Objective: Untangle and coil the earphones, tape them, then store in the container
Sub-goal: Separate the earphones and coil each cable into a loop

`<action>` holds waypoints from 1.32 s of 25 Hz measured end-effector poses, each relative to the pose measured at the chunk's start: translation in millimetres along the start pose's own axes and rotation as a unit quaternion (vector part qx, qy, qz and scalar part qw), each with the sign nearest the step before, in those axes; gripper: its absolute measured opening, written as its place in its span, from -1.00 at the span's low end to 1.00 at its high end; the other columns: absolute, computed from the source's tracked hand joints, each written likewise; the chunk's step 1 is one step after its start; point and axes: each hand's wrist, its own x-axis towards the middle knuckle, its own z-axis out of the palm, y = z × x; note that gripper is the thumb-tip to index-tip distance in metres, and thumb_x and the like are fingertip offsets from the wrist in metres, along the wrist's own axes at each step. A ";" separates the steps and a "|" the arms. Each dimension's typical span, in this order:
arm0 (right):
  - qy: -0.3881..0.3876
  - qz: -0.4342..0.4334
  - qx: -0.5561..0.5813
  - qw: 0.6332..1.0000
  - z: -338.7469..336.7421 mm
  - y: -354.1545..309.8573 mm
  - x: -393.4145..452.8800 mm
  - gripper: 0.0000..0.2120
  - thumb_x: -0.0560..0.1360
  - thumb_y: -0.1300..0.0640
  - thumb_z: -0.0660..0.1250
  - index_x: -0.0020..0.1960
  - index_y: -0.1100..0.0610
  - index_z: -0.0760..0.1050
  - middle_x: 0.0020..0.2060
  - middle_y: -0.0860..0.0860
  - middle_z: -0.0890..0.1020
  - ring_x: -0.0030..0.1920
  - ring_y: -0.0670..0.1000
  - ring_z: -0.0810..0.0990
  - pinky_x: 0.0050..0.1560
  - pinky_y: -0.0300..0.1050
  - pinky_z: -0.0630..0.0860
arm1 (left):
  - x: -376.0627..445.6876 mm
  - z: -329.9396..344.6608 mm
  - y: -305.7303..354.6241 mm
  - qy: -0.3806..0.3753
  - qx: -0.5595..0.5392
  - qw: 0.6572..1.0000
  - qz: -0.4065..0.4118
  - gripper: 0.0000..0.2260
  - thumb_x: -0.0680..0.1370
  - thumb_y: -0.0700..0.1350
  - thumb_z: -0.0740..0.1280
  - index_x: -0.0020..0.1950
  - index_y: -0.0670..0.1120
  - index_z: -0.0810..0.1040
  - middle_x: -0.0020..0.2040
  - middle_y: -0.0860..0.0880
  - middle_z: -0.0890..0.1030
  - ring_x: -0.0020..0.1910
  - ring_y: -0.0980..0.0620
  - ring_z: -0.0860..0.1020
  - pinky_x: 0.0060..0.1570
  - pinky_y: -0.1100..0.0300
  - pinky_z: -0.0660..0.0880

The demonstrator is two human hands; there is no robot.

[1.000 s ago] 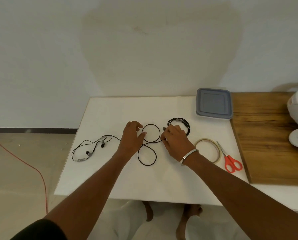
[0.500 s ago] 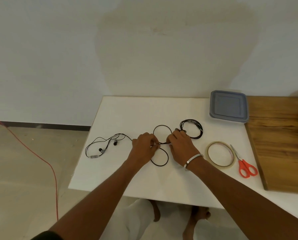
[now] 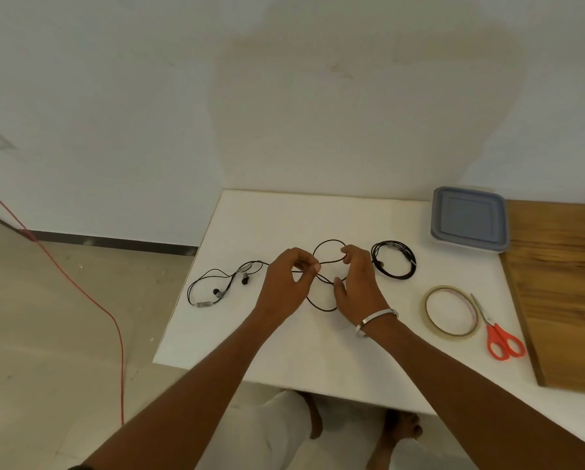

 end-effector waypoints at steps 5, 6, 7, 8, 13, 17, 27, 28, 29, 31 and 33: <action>-0.065 0.106 -0.093 0.988 -5.8 4.0 6.9 -0.45 0.48 0.38 0.22 0.43 0.21 0.18 0.19 0.12 0.36 0.10 0.05 0.48 0.14 -0.20 0.41 | -3.1 -13.7 5.1 -0.012 -0.031 0.998 -0.050 -0.98 0.56 -0.15 0.34 -0.03 -0.08 0.54 -0.11 0.11 0.62 -0.10 0.18 0.55 -0.01 0.33 0.47; -0.091 0.092 -0.149 0.980 -6.8 8.2 7.2 -0.52 0.49 0.38 0.22 0.38 0.22 0.27 0.22 0.12 0.35 0.14 0.06 0.48 0.16 -0.21 0.41 | -5.9 -17.5 4.3 -0.011 -0.019 0.998 -0.056 -0.99 0.56 -0.17 0.34 -0.03 -0.09 0.54 -0.11 0.09 0.62 -0.13 0.23 0.54 -0.06 0.40 0.45; -0.105 0.079 -0.188 0.973 -7.5 11.6 7.7 -0.58 0.49 0.38 0.22 0.33 0.21 0.34 0.22 0.11 0.35 0.12 0.06 0.49 0.14 -0.21 0.42 | -8.9 -20.9 3.2 -0.012 -0.003 0.998 -0.061 -0.98 0.56 -0.19 0.33 -0.03 -0.09 0.54 -0.11 0.07 0.62 -0.16 0.25 0.52 -0.10 0.46 0.42; -0.111 0.069 -0.217 0.967 -8.0 13.3 8.1 -0.63 0.49 0.37 0.23 0.28 0.20 0.38 0.20 0.11 0.36 0.07 0.06 0.51 0.10 -0.20 0.45 | -11.8 -24.3 1.1 -0.019 0.014 0.997 -0.070 -0.97 0.55 -0.20 0.32 -0.04 -0.09 0.54 -0.12 0.03 0.62 -0.18 0.25 0.51 -0.14 0.49 0.40; -0.103 0.015 -0.341 0.934 -6.8 14.1 10.0 -0.85 0.48 0.34 0.26 0.04 0.20 0.49 0.08 0.12 0.43 0.00 0.08 0.49 -0.03 -0.15 0.47 | -16.4 -33.9 -14.6 -0.104 0.102 0.980 -0.137 -0.92 0.52 -0.10 0.31 -0.06 0.03 0.59 -0.10 0.07 0.64 -0.09 0.11 0.57 0.10 0.11 0.50; 0.008 -0.059 -0.335 0.940 -22.0 6.7 10.4 -0.84 0.38 0.34 0.36 -0.12 0.14 0.48 -0.22 0.05 0.54 -0.20 0.10 0.54 -0.21 -0.06 0.40 | -13.1 -30.2 3.5 -0.083 0.183 0.968 -0.151 -0.75 0.53 -0.08 0.14 -0.12 0.03 0.62 -0.09 0.15 0.55 -0.11 0.19 0.49 0.23 0.02 0.29; 0.097 -0.215 -0.247 0.940 -85.9 -47.8 7.3 -0.88 0.41 0.26 0.42 -0.11 0.11 0.51 -0.23 0.01 0.57 -0.23 0.06 0.56 -0.16 0.02 0.46 | 4.5 -15.9 100.5 -0.164 -0.201 0.943 -0.208 -0.74 0.64 -0.03 0.24 0.24 -0.14 0.53 -0.09 -0.06 0.66 -0.18 0.00 0.66 0.00 0.07 0.55; 0.105 -0.206 -0.241 0.943 -91.0 -50.4 4.0 -0.88 0.41 0.26 0.41 -0.11 0.11 0.50 -0.23 0.01 0.57 -0.24 0.05 0.55 -0.16 0.01 0.44 | 1.3 -17.7 102.8 -0.167 -0.160 0.955 -0.187 -0.79 0.63 -0.12 0.26 0.20 -0.17 0.56 -0.15 -0.06 0.64 -0.29 0.02 0.63 -0.05 0.08 0.58; 0.109 -0.190 -0.237 0.947 -95.0 -51.4 0.4 -0.88 0.42 0.26 0.39 -0.11 0.11 0.49 -0.23 0.00 0.56 -0.23 0.05 0.54 -0.14 -0.01 0.41 | -1.6 -20.2 102.7 -0.160 -0.124 0.964 -0.170 -0.83 0.62 -0.15 0.27 0.13 -0.16 0.61 -0.22 -0.04 0.61 -0.37 0.04 0.59 -0.11 0.10 0.58; 0.102 -0.134 -0.232 0.958 -103.1 -48.7 -6.4 -0.90 0.45 0.25 0.35 -0.10 0.11 0.46 -0.21 0.00 0.55 -0.19 0.05 0.53 -0.09 -0.07 0.31 | -4.8 -26.7 101.5 -0.143 -0.065 0.977 -0.146 -0.84 0.60 -0.11 0.30 0.02 -0.12 0.66 -0.31 0.00 0.55 -0.43 0.04 0.53 -0.19 0.10 0.56; 0.076 -0.061 -0.226 0.969 -108.4 -42.5 -14.0 -0.94 0.50 0.20 0.29 -0.08 0.08 0.41 -0.18 -0.03 0.53 -0.13 0.04 0.52 -0.04 -0.11 0.22 | -6.5 -34.6 103.3 -0.129 -0.030 0.982 -0.132 -0.84 0.58 -0.05 0.33 -0.02 -0.09 0.67 -0.38 0.02 0.47 -0.48 0.08 0.49 -0.28 0.16 0.56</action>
